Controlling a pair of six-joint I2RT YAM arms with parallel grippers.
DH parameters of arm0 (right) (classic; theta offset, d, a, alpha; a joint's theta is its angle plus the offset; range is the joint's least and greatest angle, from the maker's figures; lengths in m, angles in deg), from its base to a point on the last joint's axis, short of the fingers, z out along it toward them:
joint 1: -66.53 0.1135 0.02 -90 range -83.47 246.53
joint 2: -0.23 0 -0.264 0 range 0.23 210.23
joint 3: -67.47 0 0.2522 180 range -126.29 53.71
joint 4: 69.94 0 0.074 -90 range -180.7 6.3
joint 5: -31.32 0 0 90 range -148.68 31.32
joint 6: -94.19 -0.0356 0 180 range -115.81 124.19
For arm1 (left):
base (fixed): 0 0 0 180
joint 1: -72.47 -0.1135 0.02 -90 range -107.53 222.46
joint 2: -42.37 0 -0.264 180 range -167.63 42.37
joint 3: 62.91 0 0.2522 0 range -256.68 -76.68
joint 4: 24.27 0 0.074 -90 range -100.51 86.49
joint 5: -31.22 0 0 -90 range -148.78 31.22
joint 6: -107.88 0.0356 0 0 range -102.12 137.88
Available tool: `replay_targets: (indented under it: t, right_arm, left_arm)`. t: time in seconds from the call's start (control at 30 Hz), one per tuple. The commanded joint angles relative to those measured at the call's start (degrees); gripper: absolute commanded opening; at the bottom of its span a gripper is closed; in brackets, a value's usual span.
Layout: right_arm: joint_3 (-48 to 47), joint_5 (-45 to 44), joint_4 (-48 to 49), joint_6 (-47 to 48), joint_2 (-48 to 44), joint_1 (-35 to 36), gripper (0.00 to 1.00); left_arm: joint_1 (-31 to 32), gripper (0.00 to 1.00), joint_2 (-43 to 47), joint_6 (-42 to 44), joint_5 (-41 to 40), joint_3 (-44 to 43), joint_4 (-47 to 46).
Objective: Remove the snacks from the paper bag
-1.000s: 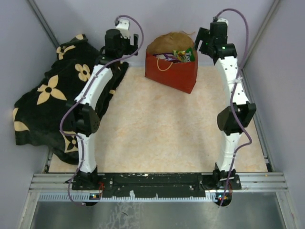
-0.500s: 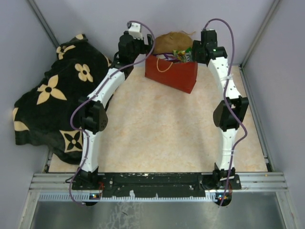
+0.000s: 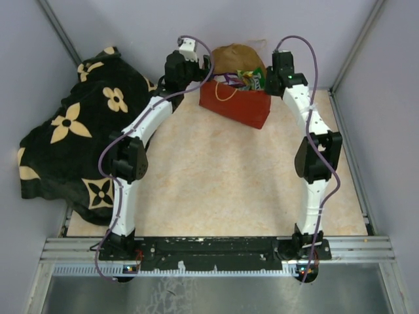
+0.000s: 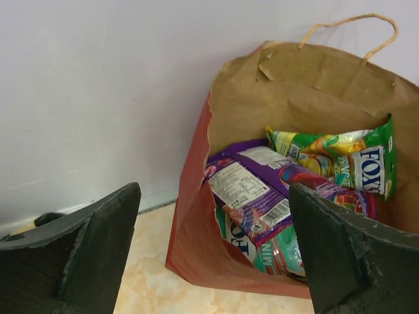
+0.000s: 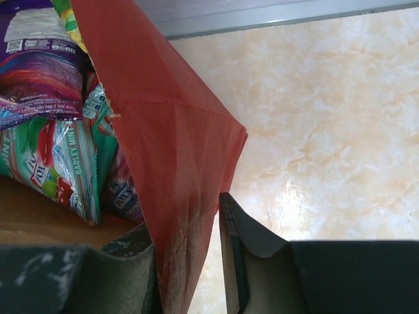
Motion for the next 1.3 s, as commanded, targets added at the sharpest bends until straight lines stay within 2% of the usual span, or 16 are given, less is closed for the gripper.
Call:
replay_targets:
  t: [0.0, 0.2, 0.3, 0.33, 0.4, 0.53, 0.63, 0.7, 0.9, 1.1, 1.27]
  right_arm:
    - [4.16, -0.45, 1.75, 0.78, -6.97, 0.22, 0.15]
    - [12.70, -1.28, 4.41, 1.30, -13.95, 1.28, 0.14]
    - [16.78, -1.13, 5.67, 1.37, -17.58, 1.48, 0.14]
    - [18.19, -1.11, 6.09, 1.23, -18.76, 1.59, 0.14]
    - [21.27, -1.09, 7.11, 1.11, -21.09, 1.84, 0.14]
    - [26.66, -2.55, 8.55, 0.90, -25.39, 3.28, 0.14]
    - [29.74, -3.72, 9.33, 0.95, -29.16, 4.60, 0.14]
    - [31.26, -4.96, 9.34, 1.16, -30.76, 5.64, 0.13]
    - [39.69, -12.98, 11.53, 0.91, -38.37, 11.68, 0.13]
    - [54.58, -25.99, 15.16, -1.60, -46.31, 23.89, 0.15]
    - [68.54, -37.76, 16.13, -11.32, -52.43, 38.33, 0.16]
  left_arm:
    - [0.39, 1.00, 0.81, -0.07, 3.51, -0.03, -0.25]
    - [1.07, 0.99, -1.31, 0.30, 0.00, -2.99, 2.53]
    - [1.40, 0.88, -0.54, 1.39, -3.25, -0.99, 3.01]
    - [1.45, 0.82, -0.05, 1.91, -3.35, 0.10, 3.07]
    - [1.67, 0.62, 1.36, 3.04, -3.11, 2.59, 3.31]
    - [2.19, 0.36, 5.08, 3.80, -2.88, 10.17, 3.02]
    - [2.25, 0.12, 8.38, 3.20, -2.46, 16.00, 2.00]
    - [2.29, 0.04, 10.66, 2.50, -2.59, 19.75, 0.83]
    - [2.32, 0.00, 18.68, -0.02, -2.98, 33.43, -3.78]
    - [2.56, 0.00, 28.90, -4.46, -5.68, 54.76, -11.43]
    - [3.15, 0.00, 38.25, -8.02, -9.68, 74.39, -18.43]
